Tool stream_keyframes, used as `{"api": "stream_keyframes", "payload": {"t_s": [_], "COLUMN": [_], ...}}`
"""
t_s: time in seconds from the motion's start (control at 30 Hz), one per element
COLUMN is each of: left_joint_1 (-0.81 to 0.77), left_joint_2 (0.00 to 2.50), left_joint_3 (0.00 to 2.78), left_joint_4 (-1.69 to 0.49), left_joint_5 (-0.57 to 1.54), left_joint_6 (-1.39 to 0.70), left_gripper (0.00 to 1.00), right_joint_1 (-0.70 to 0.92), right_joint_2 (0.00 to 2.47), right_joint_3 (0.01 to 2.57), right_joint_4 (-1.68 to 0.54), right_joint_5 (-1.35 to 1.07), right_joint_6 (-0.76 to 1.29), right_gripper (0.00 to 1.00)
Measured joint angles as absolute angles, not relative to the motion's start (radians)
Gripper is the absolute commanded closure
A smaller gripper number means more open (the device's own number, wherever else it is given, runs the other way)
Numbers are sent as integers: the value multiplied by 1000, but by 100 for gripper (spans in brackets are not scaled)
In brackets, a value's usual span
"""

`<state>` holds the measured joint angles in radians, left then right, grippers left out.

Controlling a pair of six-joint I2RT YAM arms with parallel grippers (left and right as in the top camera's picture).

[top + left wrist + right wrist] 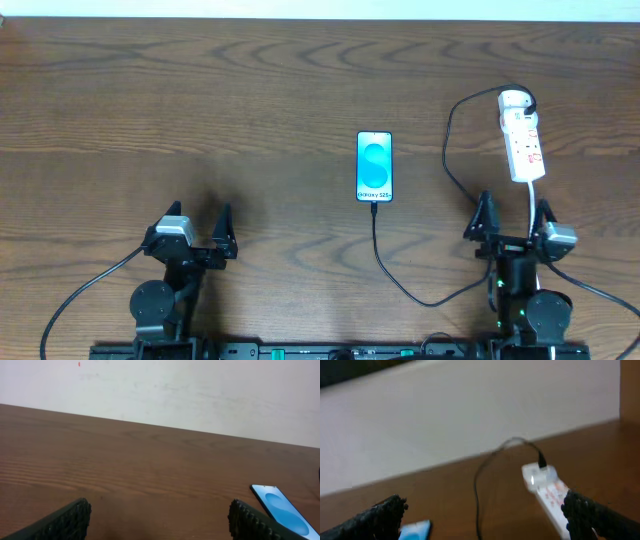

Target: Plug charger to phone and switch on socket

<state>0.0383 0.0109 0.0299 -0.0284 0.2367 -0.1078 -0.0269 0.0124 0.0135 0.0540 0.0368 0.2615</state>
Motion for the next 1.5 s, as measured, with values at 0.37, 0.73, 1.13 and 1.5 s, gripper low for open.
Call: {"api": "stream_keyframes", "payload": {"t_s": [0.37,0.73,1.13,1.5], "left_joint_1": [38,38,38,38], "left_joint_2": [11,11,11,11], "left_joint_3": [30,30,30,30], "left_joint_4": [-29,-29,-29,-28], "left_joint_5": [237,237,237,237], "left_joint_6": [-108,-108,-108,-108], "left_gripper": [12,12,12,12], "right_joint_1": [-27,-56,-101,-101], "right_joint_2": [12,12,12,12], "right_joint_3": [7,7,7,7], "right_joint_4": [-70,-71,-71,-68], "right_joint_5": [27,14,14,44], "right_joint_6": [67,-62,-67,45], "right_gripper": [1,1,1,1]}}
